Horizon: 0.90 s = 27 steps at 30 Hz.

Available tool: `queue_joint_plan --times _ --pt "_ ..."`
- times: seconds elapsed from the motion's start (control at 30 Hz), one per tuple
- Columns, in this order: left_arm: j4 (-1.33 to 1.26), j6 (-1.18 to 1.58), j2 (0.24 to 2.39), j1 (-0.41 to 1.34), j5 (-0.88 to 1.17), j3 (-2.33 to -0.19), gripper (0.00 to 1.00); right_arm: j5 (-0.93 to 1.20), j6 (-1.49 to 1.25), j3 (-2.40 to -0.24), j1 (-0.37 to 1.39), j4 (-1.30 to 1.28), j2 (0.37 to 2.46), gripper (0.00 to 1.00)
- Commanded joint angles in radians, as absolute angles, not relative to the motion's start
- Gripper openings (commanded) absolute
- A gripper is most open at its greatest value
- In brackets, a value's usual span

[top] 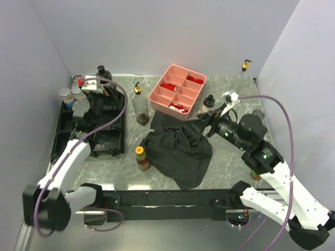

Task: Organize the condiment bottles
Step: Place the bottle in the storage box.

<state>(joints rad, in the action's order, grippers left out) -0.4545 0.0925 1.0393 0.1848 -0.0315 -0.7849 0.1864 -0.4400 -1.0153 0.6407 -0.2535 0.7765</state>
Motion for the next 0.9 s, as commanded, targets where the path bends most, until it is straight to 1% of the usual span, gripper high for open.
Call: queue_joint_plan --times 0.0,0.1,0.17,0.23,0.37,0.47,0.57,0.77,0.87 --pt "-0.733 0.153 1.214 0.115 -0.101 -0.818 0.01 0.178 -0.474 -0.925 0.638 -0.135 0.686 1.00" --pt "-0.854 0.213 1.336 0.054 -0.107 -0.824 0.01 0.164 -0.479 -0.893 0.640 -0.129 0.646 1.00" --pt "-0.969 0.200 1.426 0.035 -0.085 -0.824 0.01 0.181 -0.474 -0.885 0.638 -0.114 0.635 1.00" --pt "-1.020 0.170 1.486 0.023 -0.095 -0.853 0.01 0.187 -0.472 -0.876 0.640 -0.103 0.626 1.00" --pt "-1.133 0.213 1.642 -0.029 -0.084 -0.867 0.01 0.198 -0.469 -0.854 0.640 -0.068 0.621 1.00" --pt "-1.192 0.235 1.731 -0.048 -0.083 -0.885 0.01 0.199 -0.468 -0.845 0.640 -0.043 0.632 1.00" --pt "-1.198 0.203 1.804 -0.049 -0.083 -0.914 0.01 0.206 -0.460 -0.845 0.638 -0.032 0.646 1.00" --pt "-1.247 0.201 1.893 -0.060 -0.072 -0.934 0.01 0.210 -0.449 -0.848 0.640 -0.012 0.660 1.00" --pt "-1.243 0.207 1.925 -0.060 -0.098 -0.951 0.03 0.210 -0.446 -0.847 0.638 -0.008 0.658 1.00"
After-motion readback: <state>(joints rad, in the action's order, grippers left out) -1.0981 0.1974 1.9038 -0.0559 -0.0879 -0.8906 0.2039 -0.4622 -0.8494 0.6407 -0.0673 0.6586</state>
